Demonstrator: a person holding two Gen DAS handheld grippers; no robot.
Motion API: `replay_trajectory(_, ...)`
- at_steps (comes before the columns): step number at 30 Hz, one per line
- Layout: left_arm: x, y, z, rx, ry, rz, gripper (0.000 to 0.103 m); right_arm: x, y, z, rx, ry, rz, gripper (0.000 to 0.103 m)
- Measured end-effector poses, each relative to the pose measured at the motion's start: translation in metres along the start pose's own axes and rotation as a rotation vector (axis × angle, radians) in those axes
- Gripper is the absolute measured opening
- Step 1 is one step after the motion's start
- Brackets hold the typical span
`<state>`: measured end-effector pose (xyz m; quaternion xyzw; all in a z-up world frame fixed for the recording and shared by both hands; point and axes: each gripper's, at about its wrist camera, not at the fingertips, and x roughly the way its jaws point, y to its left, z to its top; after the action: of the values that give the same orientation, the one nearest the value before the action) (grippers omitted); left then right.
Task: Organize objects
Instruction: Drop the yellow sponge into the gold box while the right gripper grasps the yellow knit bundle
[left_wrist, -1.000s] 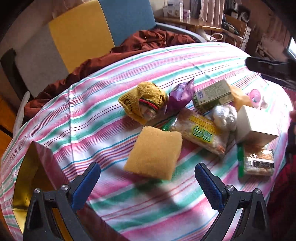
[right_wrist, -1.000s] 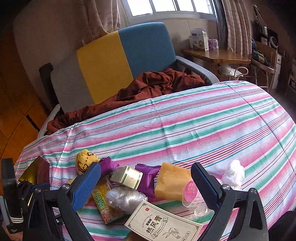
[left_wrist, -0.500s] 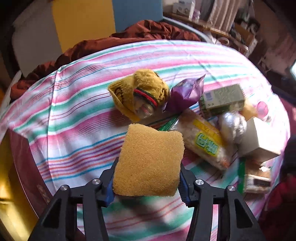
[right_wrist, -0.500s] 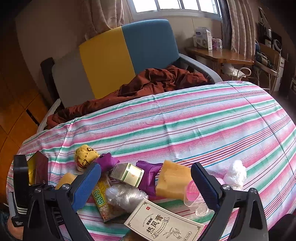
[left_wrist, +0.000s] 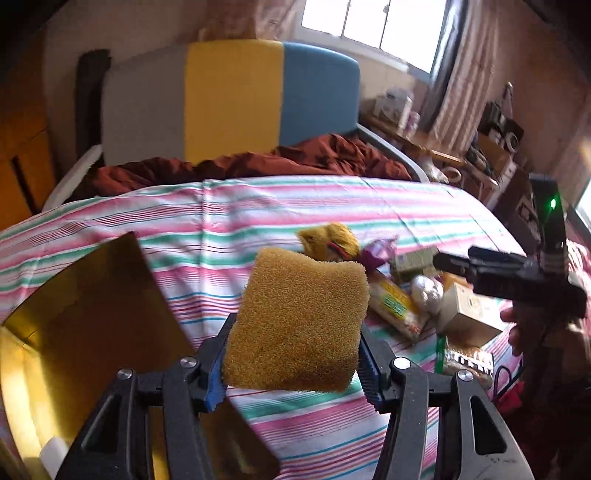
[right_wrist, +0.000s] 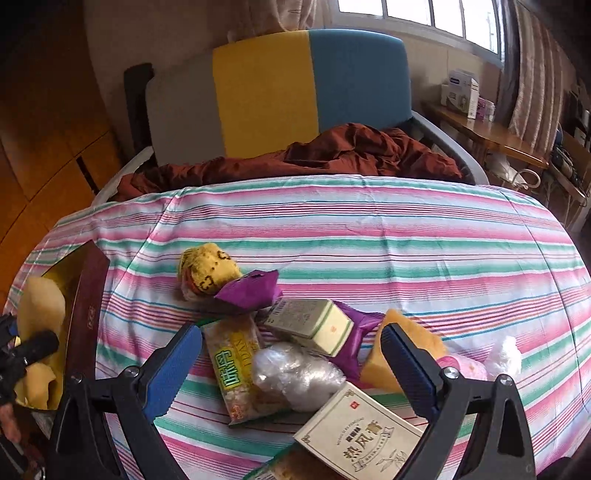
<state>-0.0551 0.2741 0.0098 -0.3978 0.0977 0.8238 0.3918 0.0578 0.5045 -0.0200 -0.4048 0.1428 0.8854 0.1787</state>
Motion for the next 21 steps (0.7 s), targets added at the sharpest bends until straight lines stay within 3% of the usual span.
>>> replay_trajectory(8, -0.049, 0.1, -0.016, -0.167, -0.073, 0.18, 0.058, 0.024, 0.048, 0.017, -0.114, 0.041, 0.034, 0.099)
replay_trajectory(14, -0.074, 0.144, -0.037, -0.251, -0.096, 0.26, 0.058, 0.06, 0.079, 0.049, -0.193, 0.071, 0.024, 0.094)
replay_trajectory(17, -0.083, 0.155, -0.047, -0.29, -0.098, 0.277, 0.058, 0.094, 0.091, 0.059, -0.238, 0.129, -0.004, 0.091)
replay_trajectory(20, -0.089, 0.165, -0.059, -0.314, -0.09, 0.295, 0.058, 0.126, 0.096, 0.059, -0.262, 0.204, -0.043, 0.08)
replay_trajectory(21, -0.089, 0.169, -0.063, -0.321, -0.084, 0.303, 0.058, 0.135, 0.096, 0.057, -0.262, 0.231, -0.055, 0.068)
